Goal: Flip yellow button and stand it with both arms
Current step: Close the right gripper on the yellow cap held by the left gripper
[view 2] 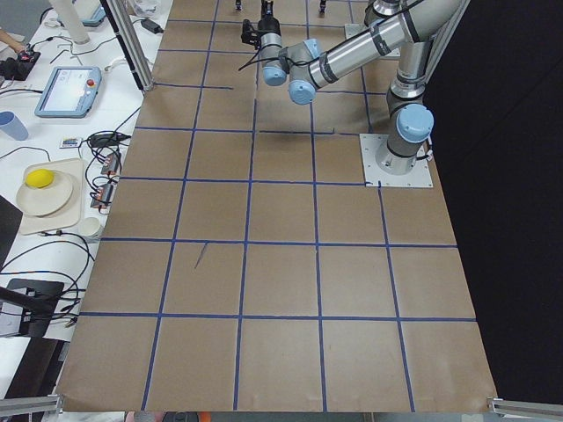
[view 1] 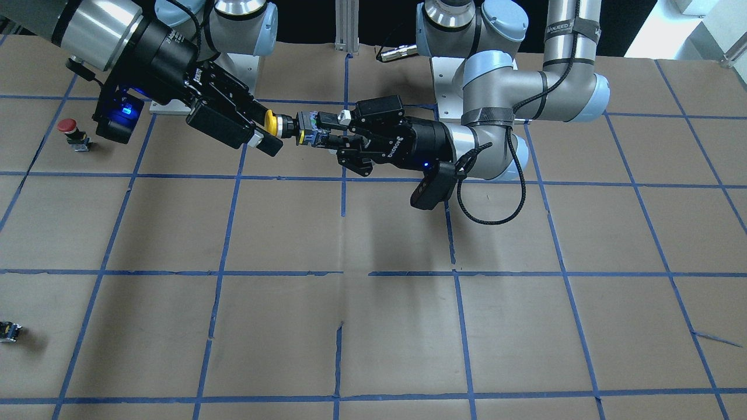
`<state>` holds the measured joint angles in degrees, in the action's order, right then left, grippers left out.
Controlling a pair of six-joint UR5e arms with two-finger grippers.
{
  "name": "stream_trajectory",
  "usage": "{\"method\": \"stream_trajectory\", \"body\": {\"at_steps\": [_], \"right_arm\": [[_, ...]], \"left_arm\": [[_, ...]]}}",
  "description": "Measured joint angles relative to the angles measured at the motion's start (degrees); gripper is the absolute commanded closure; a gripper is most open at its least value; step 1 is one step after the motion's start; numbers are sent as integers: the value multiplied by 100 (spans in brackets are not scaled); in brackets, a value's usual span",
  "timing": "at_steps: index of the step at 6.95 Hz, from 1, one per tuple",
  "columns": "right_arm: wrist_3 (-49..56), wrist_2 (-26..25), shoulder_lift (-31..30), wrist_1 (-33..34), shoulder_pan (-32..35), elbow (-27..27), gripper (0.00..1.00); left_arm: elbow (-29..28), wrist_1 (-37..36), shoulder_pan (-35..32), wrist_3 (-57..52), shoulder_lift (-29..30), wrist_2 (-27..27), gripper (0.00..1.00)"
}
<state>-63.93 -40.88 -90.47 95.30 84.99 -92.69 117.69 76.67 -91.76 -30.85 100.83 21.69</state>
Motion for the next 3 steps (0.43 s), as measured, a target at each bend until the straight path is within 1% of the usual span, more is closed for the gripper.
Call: {"method": "stream_trajectory", "body": {"at_steps": [1, 2, 3], "right_arm": [[2, 8, -5, -2, -1, -2, 57], [5, 16, -5, -3, -5, -6, 62], [7, 22, -6, -3, -8, -9, 62]], "left_arm": [[-2, -2, 0, 0, -2, -4, 93], [-6, -2, 0, 0, -2, -5, 91], [-7, -3, 1, 0, -5, -6, 90]]}}
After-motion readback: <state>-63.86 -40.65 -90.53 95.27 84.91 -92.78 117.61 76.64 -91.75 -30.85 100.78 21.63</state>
